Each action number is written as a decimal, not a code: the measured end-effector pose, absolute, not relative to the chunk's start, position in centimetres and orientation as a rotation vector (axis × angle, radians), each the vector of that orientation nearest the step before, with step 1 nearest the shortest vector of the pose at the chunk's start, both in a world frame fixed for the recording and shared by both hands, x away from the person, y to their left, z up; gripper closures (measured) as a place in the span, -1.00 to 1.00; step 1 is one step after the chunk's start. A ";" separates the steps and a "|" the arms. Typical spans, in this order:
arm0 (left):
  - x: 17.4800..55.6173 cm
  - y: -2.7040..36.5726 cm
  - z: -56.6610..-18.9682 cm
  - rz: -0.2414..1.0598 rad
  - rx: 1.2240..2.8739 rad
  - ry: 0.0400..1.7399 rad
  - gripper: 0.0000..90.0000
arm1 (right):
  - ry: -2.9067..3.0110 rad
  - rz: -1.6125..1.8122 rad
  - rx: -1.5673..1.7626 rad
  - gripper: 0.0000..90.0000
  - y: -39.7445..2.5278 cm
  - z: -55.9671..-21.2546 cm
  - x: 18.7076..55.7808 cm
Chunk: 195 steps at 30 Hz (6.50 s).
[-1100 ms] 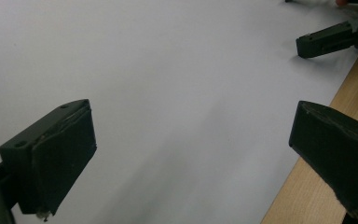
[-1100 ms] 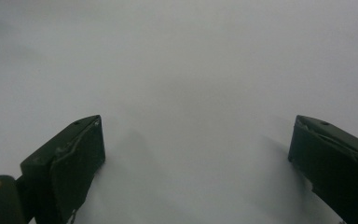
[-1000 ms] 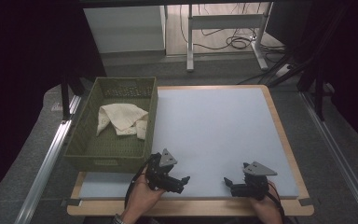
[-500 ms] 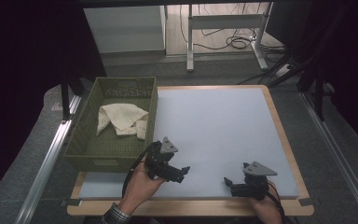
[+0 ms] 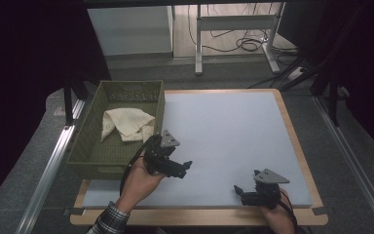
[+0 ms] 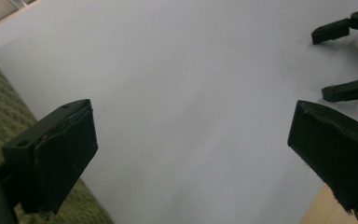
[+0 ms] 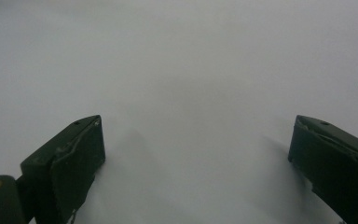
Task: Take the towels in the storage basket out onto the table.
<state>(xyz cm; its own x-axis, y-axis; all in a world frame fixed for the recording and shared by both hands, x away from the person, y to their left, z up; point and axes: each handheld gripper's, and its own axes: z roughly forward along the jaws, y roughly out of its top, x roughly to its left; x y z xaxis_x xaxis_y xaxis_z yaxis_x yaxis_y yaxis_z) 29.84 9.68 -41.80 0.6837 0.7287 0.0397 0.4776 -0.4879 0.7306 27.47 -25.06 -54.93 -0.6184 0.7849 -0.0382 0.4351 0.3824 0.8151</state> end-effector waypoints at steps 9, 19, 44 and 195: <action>31.7 11.9 -40.8 0.495 2.171 0.937 -0.97 | 2.225 1.125 1.053 -0.92 -25.1 -54.9 27.5; 33.7 14.9 -40.0 0.529 2.153 0.989 -0.97 | 2.226 1.125 1.053 -0.92 -25.1 -54.9 27.5; 38.2 22.2 -41.3 0.526 2.109 1.300 -0.98 | 2.226 1.125 1.054 -0.92 -25.1 -54.9 27.5; 36.1 27.4 -30.7 0.628 1.635 1.091 0.82 | 2.229 1.122 1.051 -0.92 -25.1 -54.9 27.5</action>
